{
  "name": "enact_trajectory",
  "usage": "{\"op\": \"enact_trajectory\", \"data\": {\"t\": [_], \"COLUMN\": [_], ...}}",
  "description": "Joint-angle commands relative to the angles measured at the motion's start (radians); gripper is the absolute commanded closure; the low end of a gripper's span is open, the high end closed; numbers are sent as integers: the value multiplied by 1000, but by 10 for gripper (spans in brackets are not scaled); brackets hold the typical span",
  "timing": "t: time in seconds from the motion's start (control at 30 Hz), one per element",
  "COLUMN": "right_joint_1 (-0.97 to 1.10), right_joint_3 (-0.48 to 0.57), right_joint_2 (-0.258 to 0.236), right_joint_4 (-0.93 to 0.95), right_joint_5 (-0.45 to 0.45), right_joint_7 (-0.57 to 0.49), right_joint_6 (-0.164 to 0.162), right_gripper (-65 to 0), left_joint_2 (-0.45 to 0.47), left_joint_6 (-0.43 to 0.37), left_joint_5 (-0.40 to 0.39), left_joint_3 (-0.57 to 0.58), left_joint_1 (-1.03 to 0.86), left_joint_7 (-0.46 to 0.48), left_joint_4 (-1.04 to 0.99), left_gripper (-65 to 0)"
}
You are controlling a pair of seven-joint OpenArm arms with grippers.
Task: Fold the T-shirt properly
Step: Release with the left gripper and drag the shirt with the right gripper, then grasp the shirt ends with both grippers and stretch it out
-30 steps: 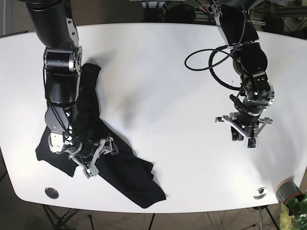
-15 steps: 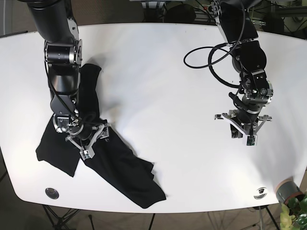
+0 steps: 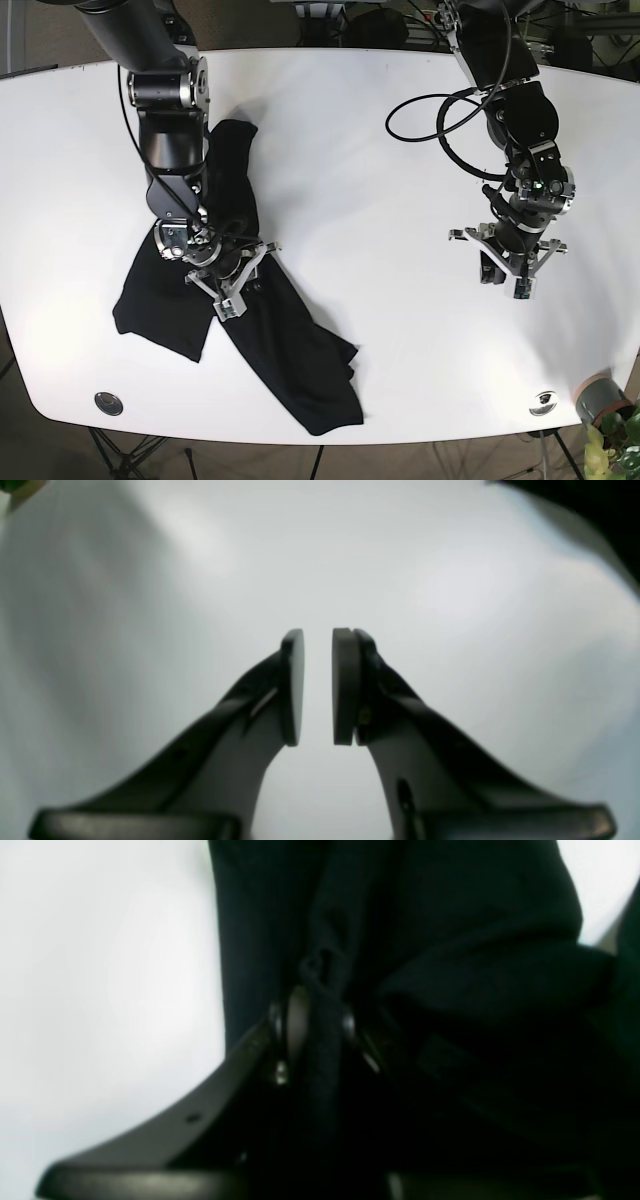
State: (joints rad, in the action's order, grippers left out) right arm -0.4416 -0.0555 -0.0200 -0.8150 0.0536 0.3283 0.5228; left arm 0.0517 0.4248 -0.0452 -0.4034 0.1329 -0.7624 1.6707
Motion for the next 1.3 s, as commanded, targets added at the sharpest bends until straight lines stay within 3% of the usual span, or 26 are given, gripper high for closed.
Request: {"op": "enact_trajectory", "data": {"t": [0.0,0.17,0.37,0.5,0.77,0.97,1.07,1.27], "right_joint_1": [19,168,315,398,424,416,410,410], "right_joint_3": [70,234,402,420,425,418,418,418], "right_joint_2": [39,62,56,55,56,59,58,61], "right_joint_4": [-83,-315,-542,-640,-663,-663,-668,-666], "right_joint_5": [9,2,2,10,2,1,1,1], "right_joint_7": [68,168,233,268,271,271,271,271], "right_joint_6": [58,87,129,175,175,175,175,175], "right_gripper": [-52,-51,-51,-52,-55,-67,-154,-393], "left_joint_2": [14,20,23,23,14,21,23,61], "left_joint_6": [-2,-2,-2,-2,-2,-2,-2,-2], "left_joint_5": [6,6,8,8,8,8,8,-11], "left_joint_3": [-58,-148,-222,-234,-246,-320,-348,-392], "left_joint_1": [21,18,17,3,-20,-28,-29,-51], "left_joint_7": [21,21,21,21,21,21,21,21], "left_joint_4": [9,15,3,-2,-51,-80,-93,-132], "left_gripper": [-110,-224,-286,-326,-357,-357,-358,-358]}}
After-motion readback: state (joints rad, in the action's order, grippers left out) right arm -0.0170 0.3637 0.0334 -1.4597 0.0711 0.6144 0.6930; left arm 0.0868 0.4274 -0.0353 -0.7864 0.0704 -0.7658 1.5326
